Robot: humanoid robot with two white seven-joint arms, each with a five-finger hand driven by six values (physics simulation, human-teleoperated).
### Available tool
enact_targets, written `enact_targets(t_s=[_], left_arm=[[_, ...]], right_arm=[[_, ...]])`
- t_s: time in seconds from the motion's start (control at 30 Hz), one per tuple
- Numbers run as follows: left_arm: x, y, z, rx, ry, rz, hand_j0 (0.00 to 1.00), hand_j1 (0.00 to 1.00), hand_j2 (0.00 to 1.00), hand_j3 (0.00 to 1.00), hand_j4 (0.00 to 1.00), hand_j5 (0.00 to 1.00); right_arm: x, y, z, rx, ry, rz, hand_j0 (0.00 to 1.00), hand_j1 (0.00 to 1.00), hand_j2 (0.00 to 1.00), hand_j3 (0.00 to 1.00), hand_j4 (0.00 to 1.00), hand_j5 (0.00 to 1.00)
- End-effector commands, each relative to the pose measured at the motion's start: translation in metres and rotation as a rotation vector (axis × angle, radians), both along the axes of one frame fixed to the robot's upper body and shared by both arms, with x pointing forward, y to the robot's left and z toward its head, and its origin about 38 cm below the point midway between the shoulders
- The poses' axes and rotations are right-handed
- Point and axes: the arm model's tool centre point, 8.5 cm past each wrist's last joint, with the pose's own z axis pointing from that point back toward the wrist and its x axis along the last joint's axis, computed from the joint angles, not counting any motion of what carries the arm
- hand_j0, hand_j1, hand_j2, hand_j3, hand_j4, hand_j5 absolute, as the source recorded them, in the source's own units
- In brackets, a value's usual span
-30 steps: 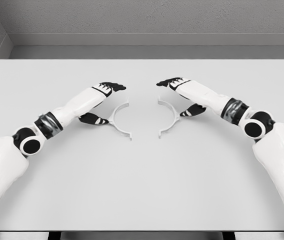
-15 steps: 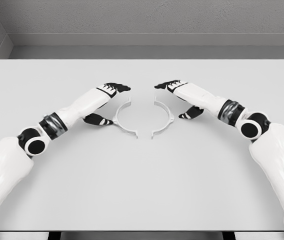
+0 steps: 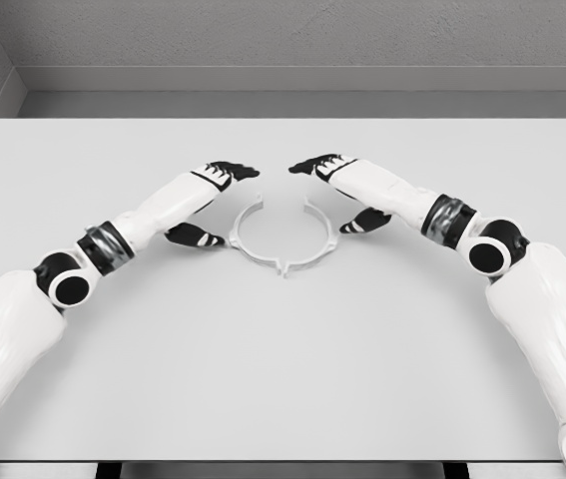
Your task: Assemble PVC drainage pipe clamps
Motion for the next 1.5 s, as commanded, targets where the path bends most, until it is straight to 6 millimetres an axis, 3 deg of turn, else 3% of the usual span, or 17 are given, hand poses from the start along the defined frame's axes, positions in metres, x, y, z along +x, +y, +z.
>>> enact_targets(t_s=[0.0, 0.03, 0.07, 0.1, 0.17, 0.23, 0.27, 0.4, 0.63, 0.67, 0.73, 0.9, 1.47], left_arm=[[0.001, 0.003, 0.000, -0.005, 0.003, 0.009, 1.00, 1.00, 1.00, 1.00, 1.00, 1.00], [0.001, 0.003, 0.001, -0.005, 0.001, 0.009, 1.00, 1.00, 1.00, 1.00, 1.00, 1.00], [0.001, 0.004, 0.000, -0.004, 0.003, 0.010, 1.00, 1.00, 1.00, 1.00, 1.00, 1.00], [0.003, 0.005, -0.002, -0.001, 0.010, 0.017, 1.00, 1.00, 1.00, 1.00, 1.00, 1.00], [0.006, 0.006, 0.001, 0.000, 0.004, 0.019, 1.00, 1.00, 1.00, 1.00, 1.00, 1.00], [0.007, 0.006, 0.000, 0.003, 0.007, 0.023, 1.00, 1.00, 1.00, 1.00, 1.00, 1.00], [0.009, 0.006, 0.002, 0.001, 0.006, 0.025, 1.00, 1.00, 1.00, 1.00, 1.00, 1.00], [0.012, 0.004, 0.003, 0.001, 0.003, 0.024, 1.00, 1.00, 1.00, 1.00, 1.00, 1.00], [0.011, -0.004, 0.002, -0.009, 0.005, 0.014, 1.00, 1.00, 1.00, 1.00, 1.00, 1.00], [0.011, -0.007, 0.002, -0.014, 0.005, 0.010, 1.00, 1.00, 1.00, 1.00, 1.00, 1.00], [0.011, -0.007, 0.002, -0.015, 0.005, 0.010, 1.00, 1.00, 1.00, 1.00, 1.00, 1.00], [0.010, -0.011, 0.001, -0.022, 0.007, 0.006, 1.00, 1.00, 1.00, 1.00, 1.00, 1.00], [0.009, -0.022, 0.000, -0.026, 0.005, -0.010, 1.00, 1.00, 1.00, 1.00, 1.00, 1.00]], right_arm=[[0.001, -0.006, 0.004, 0.007, -0.007, -0.013, 1.00, 1.00, 1.00, 1.00, 1.00, 1.00], [0.003, -0.011, 0.010, 0.019, -0.018, -0.024, 1.00, 1.00, 1.00, 1.00, 1.00, 1.00], [0.008, -0.030, 0.025, 0.043, -0.052, -0.071, 1.00, 1.00, 1.00, 1.00, 1.00, 1.00], [0.006, -0.047, 0.053, 0.074, -0.133, -0.103, 1.00, 1.00, 1.00, 1.00, 1.00, 1.00], [-0.013, -0.080, 0.091, 0.099, -0.258, -0.149, 1.00, 1.00, 1.00, 1.00, 1.00, 1.00], [-0.027, -0.106, 0.095, 0.154, -0.273, -0.199, 1.00, 1.00, 1.00, 1.00, 1.00, 1.00], [-0.037, -0.113, 0.084, 0.151, -0.253, -0.214, 1.00, 1.00, 1.00, 1.00, 1.00, 1.00], [-0.055, -0.164, 0.077, 0.196, -0.246, -0.352, 1.00, 1.00, 1.00, 1.00, 1.00, 1.00], [-0.057, -0.164, 0.069, 0.184, -0.225, -0.350, 1.00, 1.00, 1.00, 1.00, 1.00, 1.00], [-0.057, -0.169, 0.071, 0.171, -0.226, -0.354, 1.00, 1.00, 1.00, 1.00, 1.00, 1.00], [-0.054, -0.184, 0.056, 0.129, -0.150, -0.377, 1.00, 1.00, 1.00, 1.00, 1.00, 1.00], [-0.057, -0.195, 0.056, 0.095, -0.141, -0.386, 1.00, 1.00, 1.00, 1.00, 1.00, 1.00], [-0.058, -0.195, 0.057, 0.098, -0.141, -0.382, 1.00, 1.00, 1.00, 1.00, 1.00, 1.00]])
